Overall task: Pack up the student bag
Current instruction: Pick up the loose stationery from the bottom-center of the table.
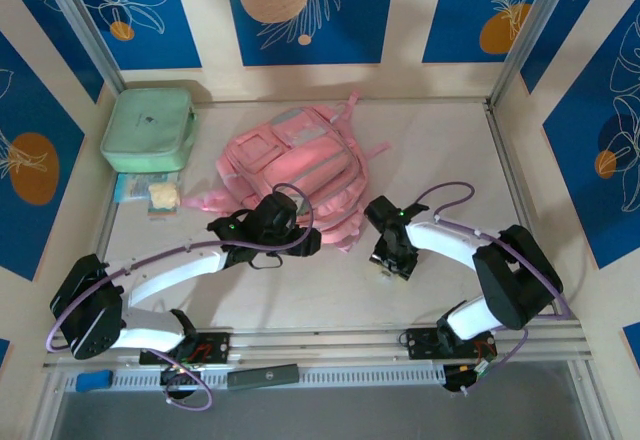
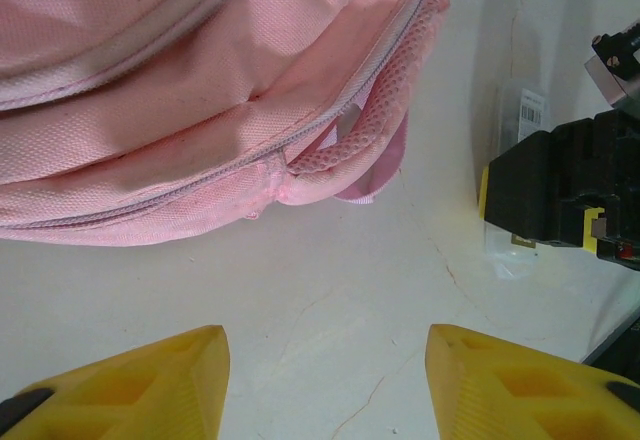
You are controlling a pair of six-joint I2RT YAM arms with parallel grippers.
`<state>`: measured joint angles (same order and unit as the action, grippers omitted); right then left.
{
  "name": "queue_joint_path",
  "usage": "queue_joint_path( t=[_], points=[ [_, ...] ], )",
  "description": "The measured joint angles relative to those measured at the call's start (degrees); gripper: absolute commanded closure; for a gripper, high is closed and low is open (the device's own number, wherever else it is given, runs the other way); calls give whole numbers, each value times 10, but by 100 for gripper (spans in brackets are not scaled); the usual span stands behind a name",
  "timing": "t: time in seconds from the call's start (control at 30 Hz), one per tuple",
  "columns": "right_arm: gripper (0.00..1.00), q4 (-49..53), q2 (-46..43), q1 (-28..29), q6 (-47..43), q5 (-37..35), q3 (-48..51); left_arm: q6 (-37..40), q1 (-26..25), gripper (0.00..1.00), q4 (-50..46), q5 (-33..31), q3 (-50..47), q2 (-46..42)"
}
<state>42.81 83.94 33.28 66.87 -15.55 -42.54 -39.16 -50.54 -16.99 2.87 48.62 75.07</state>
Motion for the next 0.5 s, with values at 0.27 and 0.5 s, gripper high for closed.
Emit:
queue_joint_path(
  t=[0.27, 0.5],
  points=[
    [55, -21, -51, -41, -58, 37, 29, 0, 0, 44, -7, -2, 0, 0],
    [55, -25, -134, -117, -152, 110, 28, 49, 0, 42, -63, -51, 39, -8]
  ],
)
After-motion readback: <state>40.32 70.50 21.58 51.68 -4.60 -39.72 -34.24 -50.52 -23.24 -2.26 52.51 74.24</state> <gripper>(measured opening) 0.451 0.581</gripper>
